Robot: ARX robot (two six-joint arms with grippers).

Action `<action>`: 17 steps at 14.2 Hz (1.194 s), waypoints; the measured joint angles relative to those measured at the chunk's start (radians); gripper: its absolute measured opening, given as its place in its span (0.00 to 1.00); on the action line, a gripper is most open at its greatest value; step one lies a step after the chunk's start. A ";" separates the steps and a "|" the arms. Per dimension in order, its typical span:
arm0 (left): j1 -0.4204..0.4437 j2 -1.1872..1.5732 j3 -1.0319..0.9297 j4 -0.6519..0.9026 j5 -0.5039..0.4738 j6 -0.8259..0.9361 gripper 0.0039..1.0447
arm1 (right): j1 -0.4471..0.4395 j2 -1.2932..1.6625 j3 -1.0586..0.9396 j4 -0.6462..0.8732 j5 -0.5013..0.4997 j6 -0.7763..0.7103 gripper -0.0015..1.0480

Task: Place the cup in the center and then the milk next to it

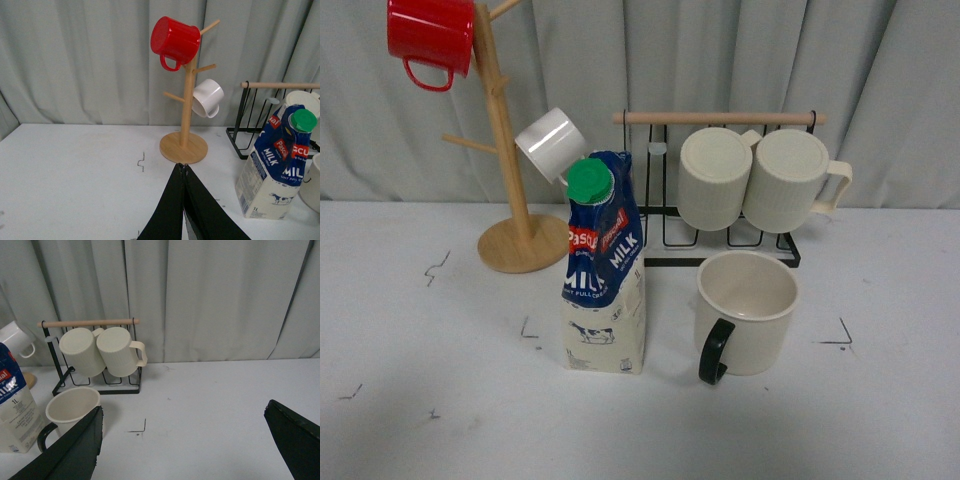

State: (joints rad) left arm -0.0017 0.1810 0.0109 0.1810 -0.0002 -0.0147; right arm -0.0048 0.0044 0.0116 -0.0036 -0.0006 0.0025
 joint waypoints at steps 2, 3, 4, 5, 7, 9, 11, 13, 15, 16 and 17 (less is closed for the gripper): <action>0.000 -0.080 0.001 -0.122 -0.001 0.000 0.01 | 0.000 0.000 0.000 0.000 0.000 0.000 0.94; 0.000 -0.164 0.000 -0.192 0.000 0.000 0.01 | 0.000 0.000 0.000 0.000 0.000 0.000 0.94; 0.000 -0.173 0.006 -0.176 -0.002 0.000 0.01 | 0.000 0.000 0.000 0.002 0.000 0.000 0.94; 0.001 -0.173 0.000 -0.189 -0.002 0.000 0.01 | 0.000 0.000 0.000 0.000 0.000 0.000 0.94; 0.001 -0.173 0.000 -0.185 0.000 0.000 0.01 | 0.000 0.000 0.000 0.000 0.000 0.000 0.94; 0.001 -0.173 0.000 -0.185 0.000 0.000 0.01 | 0.000 0.000 0.000 0.000 0.000 0.000 0.94; 0.001 -0.173 0.000 -0.184 0.000 0.000 0.01 | 0.000 0.000 0.000 0.000 0.000 0.000 0.94; 0.001 -0.173 0.000 -0.185 0.000 0.000 0.11 | 0.000 0.000 0.000 0.000 0.000 0.000 0.94; 0.001 -0.173 0.000 -0.185 0.000 0.000 0.34 | 0.000 0.000 0.000 0.000 0.000 0.000 0.94; 0.001 -0.173 0.000 -0.185 0.000 0.000 0.46 | 0.000 0.000 0.000 0.000 0.000 0.000 0.94; 0.001 -0.173 0.000 -0.185 0.000 0.000 0.58 | 0.000 0.000 0.000 0.000 0.000 0.000 0.94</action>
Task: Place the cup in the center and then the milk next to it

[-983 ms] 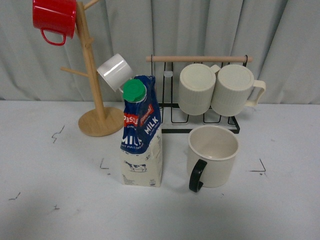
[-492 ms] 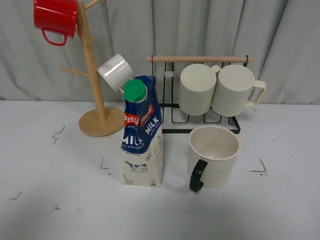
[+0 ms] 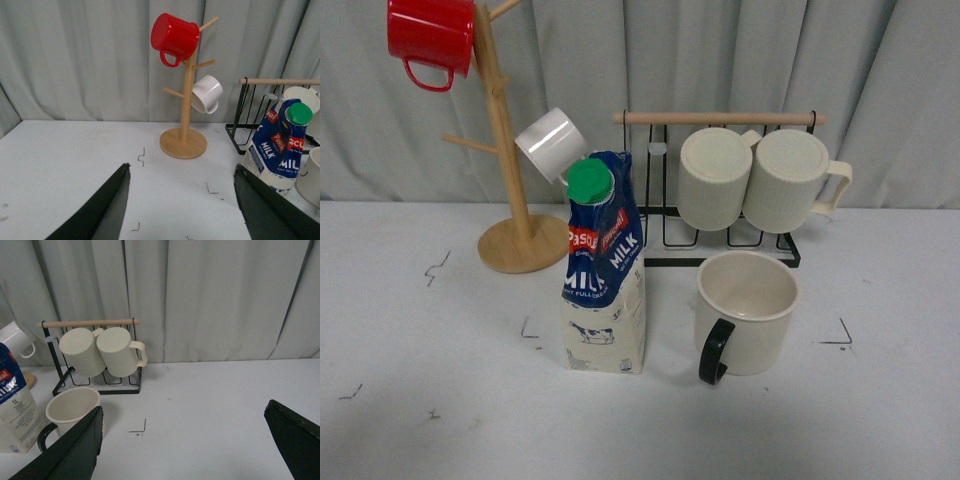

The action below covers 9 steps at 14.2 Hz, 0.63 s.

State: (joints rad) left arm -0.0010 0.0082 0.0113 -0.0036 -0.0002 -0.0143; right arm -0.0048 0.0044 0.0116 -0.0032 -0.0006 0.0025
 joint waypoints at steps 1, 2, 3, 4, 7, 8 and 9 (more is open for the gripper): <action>0.000 0.000 0.000 0.000 0.000 0.000 0.70 | 0.000 0.000 0.000 0.000 0.000 0.000 0.94; 0.000 0.000 0.000 0.000 0.000 0.000 0.80 | 0.000 0.000 0.000 0.000 0.000 0.000 0.94; 0.000 0.000 0.000 0.000 0.000 0.000 0.93 | 0.000 0.000 0.000 0.000 0.000 0.000 0.94; 0.000 0.000 0.000 0.000 0.000 0.001 0.94 | 0.000 0.000 0.000 0.000 0.000 0.000 0.94; 0.000 0.000 0.000 0.000 0.000 0.000 0.94 | 0.000 0.000 0.000 0.000 0.000 0.000 0.94; 0.000 0.000 0.000 0.000 0.000 0.000 0.94 | 0.000 0.000 0.000 0.000 0.000 0.000 0.94; 0.000 0.000 0.000 0.000 0.000 0.000 0.94 | 0.000 0.000 0.000 0.000 0.000 0.000 0.94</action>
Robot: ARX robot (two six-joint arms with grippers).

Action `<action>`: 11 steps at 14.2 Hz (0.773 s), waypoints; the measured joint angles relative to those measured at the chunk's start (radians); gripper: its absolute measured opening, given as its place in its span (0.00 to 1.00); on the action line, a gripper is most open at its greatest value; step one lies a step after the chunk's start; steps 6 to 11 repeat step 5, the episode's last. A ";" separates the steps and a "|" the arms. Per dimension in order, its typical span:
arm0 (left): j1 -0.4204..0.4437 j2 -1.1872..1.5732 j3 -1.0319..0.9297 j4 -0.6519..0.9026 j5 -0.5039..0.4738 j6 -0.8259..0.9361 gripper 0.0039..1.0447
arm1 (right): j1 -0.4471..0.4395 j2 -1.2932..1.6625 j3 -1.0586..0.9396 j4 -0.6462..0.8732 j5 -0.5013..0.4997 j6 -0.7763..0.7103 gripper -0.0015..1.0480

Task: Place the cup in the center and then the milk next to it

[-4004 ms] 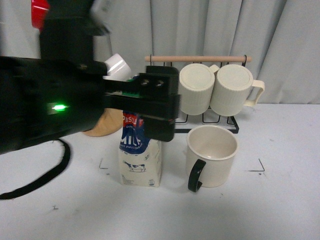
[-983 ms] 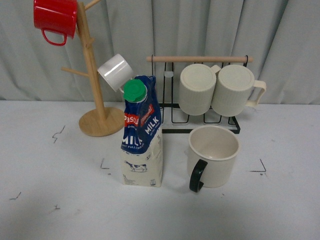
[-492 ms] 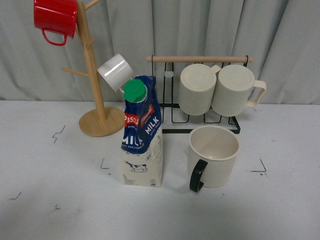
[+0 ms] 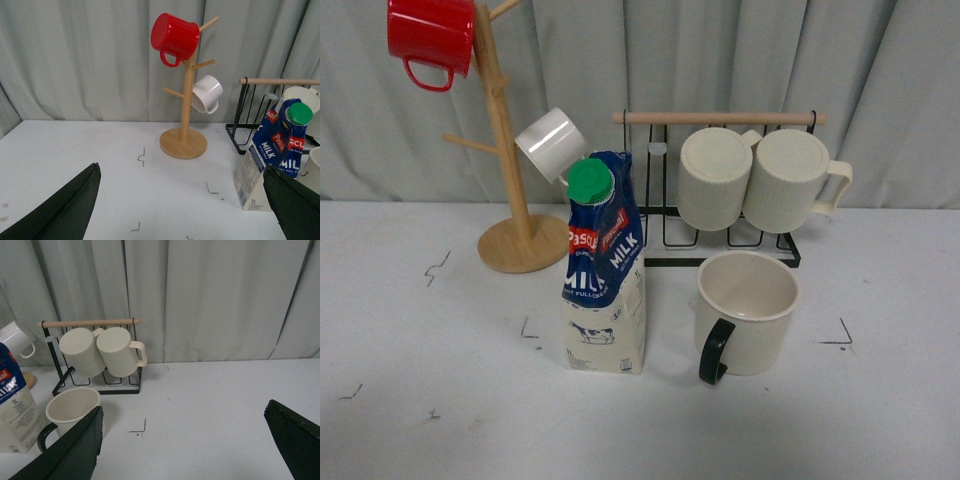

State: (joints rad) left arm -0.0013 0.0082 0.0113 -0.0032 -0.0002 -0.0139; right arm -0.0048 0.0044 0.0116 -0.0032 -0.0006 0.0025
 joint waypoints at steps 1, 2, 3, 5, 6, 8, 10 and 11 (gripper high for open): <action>0.000 0.000 0.000 0.000 0.000 0.000 0.94 | 0.000 0.000 0.000 0.000 0.000 0.000 0.94; 0.000 0.000 0.000 0.000 0.000 0.000 0.94 | 0.000 0.000 0.000 0.000 0.000 0.000 0.94; 0.000 0.000 0.000 0.000 0.000 0.000 0.94 | 0.000 0.000 0.000 0.000 0.000 0.000 0.94; 0.000 0.000 0.000 0.000 0.000 0.000 0.94 | 0.000 0.000 0.000 0.000 0.000 0.000 0.94; 0.000 0.000 0.000 0.000 0.000 0.000 0.94 | 0.000 0.000 0.000 0.000 0.000 0.000 0.94; 0.000 0.000 0.000 0.000 0.000 0.000 0.94 | 0.000 0.000 0.000 0.000 0.000 0.000 0.94; 0.000 0.000 0.000 0.000 0.000 0.000 0.94 | 0.000 0.000 0.000 0.000 0.000 0.000 0.94; 0.000 0.000 0.000 0.000 0.000 0.000 0.94 | 0.000 0.000 0.000 0.000 0.000 0.000 0.94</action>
